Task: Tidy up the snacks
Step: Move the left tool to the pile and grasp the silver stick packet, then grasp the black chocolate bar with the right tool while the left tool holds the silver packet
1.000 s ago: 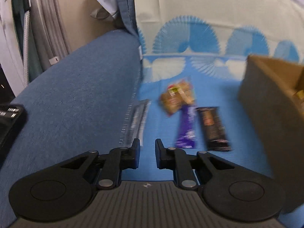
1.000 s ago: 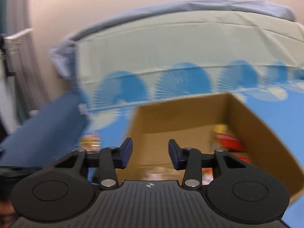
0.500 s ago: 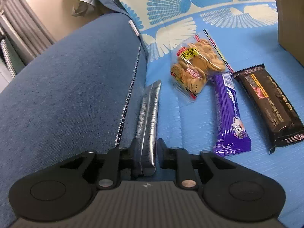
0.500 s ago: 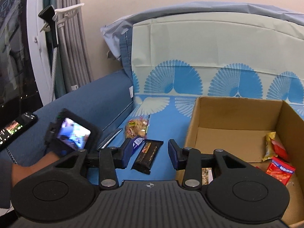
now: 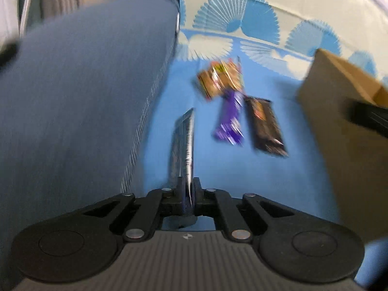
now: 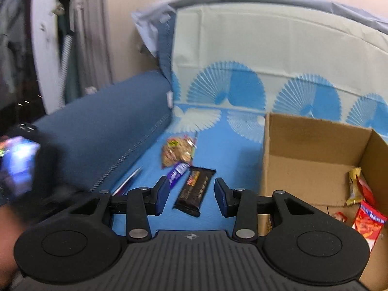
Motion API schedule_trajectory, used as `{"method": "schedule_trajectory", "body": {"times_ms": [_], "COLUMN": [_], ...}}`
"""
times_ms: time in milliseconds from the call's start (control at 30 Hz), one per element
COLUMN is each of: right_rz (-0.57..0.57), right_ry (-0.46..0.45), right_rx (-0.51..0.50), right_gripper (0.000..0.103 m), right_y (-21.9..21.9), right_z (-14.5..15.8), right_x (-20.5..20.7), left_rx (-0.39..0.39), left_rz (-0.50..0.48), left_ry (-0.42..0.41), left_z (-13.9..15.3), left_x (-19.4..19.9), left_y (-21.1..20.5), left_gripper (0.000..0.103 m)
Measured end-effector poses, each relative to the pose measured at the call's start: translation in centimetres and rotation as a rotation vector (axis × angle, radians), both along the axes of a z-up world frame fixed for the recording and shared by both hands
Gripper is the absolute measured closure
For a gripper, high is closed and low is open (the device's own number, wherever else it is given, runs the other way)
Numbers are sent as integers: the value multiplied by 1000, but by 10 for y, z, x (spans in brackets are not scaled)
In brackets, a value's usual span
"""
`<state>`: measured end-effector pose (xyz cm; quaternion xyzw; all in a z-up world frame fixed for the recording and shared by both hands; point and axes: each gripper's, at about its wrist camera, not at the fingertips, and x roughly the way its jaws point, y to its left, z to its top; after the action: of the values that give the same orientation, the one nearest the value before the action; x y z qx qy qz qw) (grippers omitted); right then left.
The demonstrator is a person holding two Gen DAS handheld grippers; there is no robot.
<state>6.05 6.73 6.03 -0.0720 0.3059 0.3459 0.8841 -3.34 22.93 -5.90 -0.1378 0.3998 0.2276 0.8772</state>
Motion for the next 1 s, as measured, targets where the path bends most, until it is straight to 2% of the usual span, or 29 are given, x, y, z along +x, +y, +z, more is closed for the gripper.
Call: {"method": "schedule_trajectory", "body": {"times_ms": [33, 67, 100, 133, 167, 233, 333, 367, 400, 433, 467, 500, 533, 600, 733, 833, 867, 967, 1000], "right_rz": [-18, -32, -54, -75, -104, -157, -221, -226, -227, -217, -191, -174, -165, -135, -118, -95, -82, -32, -11], "right_ry": [-1, 0, 12, 31, 57, 118, 160, 190, 204, 206, 224, 239, 241, 220, 218, 201, 201, 191, 189], "right_rx": [-17, -26, -38, -47, -57, -102, -204, -226, -219, -217, -246, -261, -251, -257, -260, -237, -230, -208, -203], "right_gripper": [60, 59, 57, 56, 56, 56, 55, 50, 36, 30, 30, 42, 45, 62, 62, 62, 62, 62, 62], "right_y": [13, 23, 35, 44, 54, 75, 94, 98, 100, 103, 108, 111, 110, 110, 98, 85, 80, 62, 55], "right_z": [-3, -7, -12, -19, -29, -55, -89, -98, -103, -106, -110, -113, -114, -115, -106, -86, -78, -54, -47], "right_x": [3, 7, 15, 23, 33, 56, 80, 87, 91, 94, 97, 99, 100, 97, 89, 82, 77, 58, 51], "left_rx": [-29, -50, -63, -67, -68, -53, -33, -23, -11, 1, 7, 9, 9, 10, 7, -4, -10, -38, -48], "left_rz": [-1, -17, -29, -27, -32, -36, -25, -21, -17, -14, -14, -10, -2, 7, 25, 28, 28, 33, 30], "left_ry": [-15, -55, -102, -133, -140, -115, -107, -101, -93, -84, -72, -57, -49, -36, 15, 35, 36, 28, 21], "left_z": [0, 3, 6, 8, 7, 4, 3, 2, 0, -2, -3, -5, -7, -10, -19, -23, -24, -23, -23], "left_x": [-7, -13, -19, -21, -21, -18, -15, -13, -10, -8, -6, -3, -2, 1, 10, 14, 14, 9, 8], "left_y": [0, 0, 0, 0, -1, -5, -7, -7, -8, -9, -8, -8, -6, -2, 3, 6, 7, 10, 11], "left_gripper": [96, 90, 66, 51, 45, 45, 45, 45, 45, 45, 45, 45, 45, 45, 45, 46, 49, 67, 69]}}
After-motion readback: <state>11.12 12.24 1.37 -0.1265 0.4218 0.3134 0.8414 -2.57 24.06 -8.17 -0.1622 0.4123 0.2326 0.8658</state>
